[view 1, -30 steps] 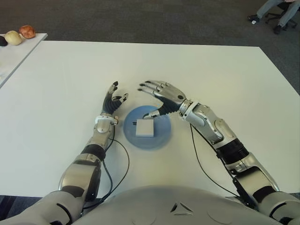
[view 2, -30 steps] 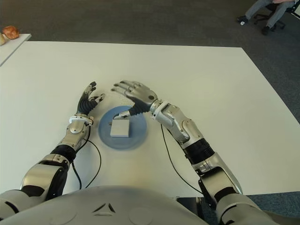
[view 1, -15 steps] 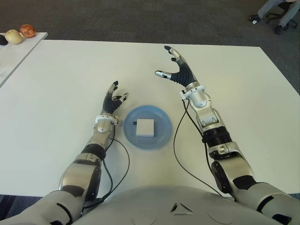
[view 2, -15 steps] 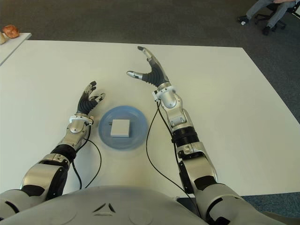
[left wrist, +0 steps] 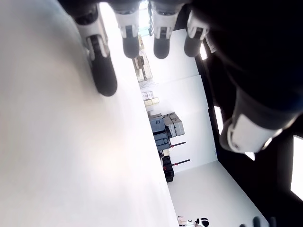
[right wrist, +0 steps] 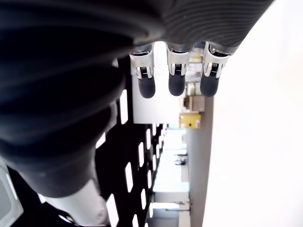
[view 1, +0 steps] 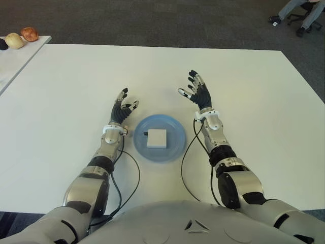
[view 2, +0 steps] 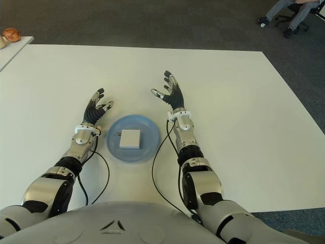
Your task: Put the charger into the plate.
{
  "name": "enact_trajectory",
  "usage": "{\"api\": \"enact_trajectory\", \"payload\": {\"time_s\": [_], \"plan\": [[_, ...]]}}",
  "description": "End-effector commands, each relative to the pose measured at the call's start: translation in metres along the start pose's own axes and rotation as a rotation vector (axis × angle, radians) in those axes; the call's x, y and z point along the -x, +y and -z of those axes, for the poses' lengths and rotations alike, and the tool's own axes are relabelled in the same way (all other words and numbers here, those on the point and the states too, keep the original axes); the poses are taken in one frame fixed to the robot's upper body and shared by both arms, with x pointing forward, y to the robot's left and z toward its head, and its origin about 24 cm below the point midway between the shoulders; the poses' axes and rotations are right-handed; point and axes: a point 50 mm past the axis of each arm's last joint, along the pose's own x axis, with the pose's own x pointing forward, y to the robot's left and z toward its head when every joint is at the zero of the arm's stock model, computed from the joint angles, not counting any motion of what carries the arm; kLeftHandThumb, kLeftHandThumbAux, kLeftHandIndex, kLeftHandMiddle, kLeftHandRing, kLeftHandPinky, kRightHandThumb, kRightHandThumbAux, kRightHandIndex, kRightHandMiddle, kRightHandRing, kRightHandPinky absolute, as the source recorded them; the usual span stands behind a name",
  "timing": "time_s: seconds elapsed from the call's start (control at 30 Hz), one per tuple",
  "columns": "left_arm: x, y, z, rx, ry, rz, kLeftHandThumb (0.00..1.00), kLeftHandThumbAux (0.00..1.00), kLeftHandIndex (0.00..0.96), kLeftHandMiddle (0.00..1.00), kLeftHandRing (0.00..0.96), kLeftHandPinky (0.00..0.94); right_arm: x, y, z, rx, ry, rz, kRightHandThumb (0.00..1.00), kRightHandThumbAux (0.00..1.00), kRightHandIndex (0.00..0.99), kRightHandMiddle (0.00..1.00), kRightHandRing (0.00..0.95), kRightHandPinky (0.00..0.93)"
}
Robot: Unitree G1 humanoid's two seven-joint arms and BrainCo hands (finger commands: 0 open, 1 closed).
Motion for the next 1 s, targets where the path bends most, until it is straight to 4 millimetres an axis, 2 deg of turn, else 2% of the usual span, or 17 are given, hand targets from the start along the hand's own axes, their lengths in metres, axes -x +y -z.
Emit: {"api": "enact_trajectory", "payload": {"time_s": [0.03,0.5,1.0], "plan": [[0.033,-0.010,0.048,-0.029,0.245,0.094,0.000,0.610,0.033,0.069,0.056,0.031,0.006,0.005,0.012,-0.073,0.019,-0.013,0.003,0.885,0.055,0.060,0.024,0.045],[0.035,-0.007,0.048,-0.042,0.241,0.094,0.000,0.596,0.035,0.056,0.043,0.010,0.020,0.004,0.035,-0.136,0.124,-0.028,0.000,0.895,0.081,0.086,0.045,0.067],[0.036,-0.005,0.050,-0.030,0.247,0.080,0.000,0.609,0.039,0.052,0.034,0.004,0.038,-0.007,0.057,-0.024,0.275,-0.040,0.000,0.849,0.104,0.120,0.081,0.097]]}}
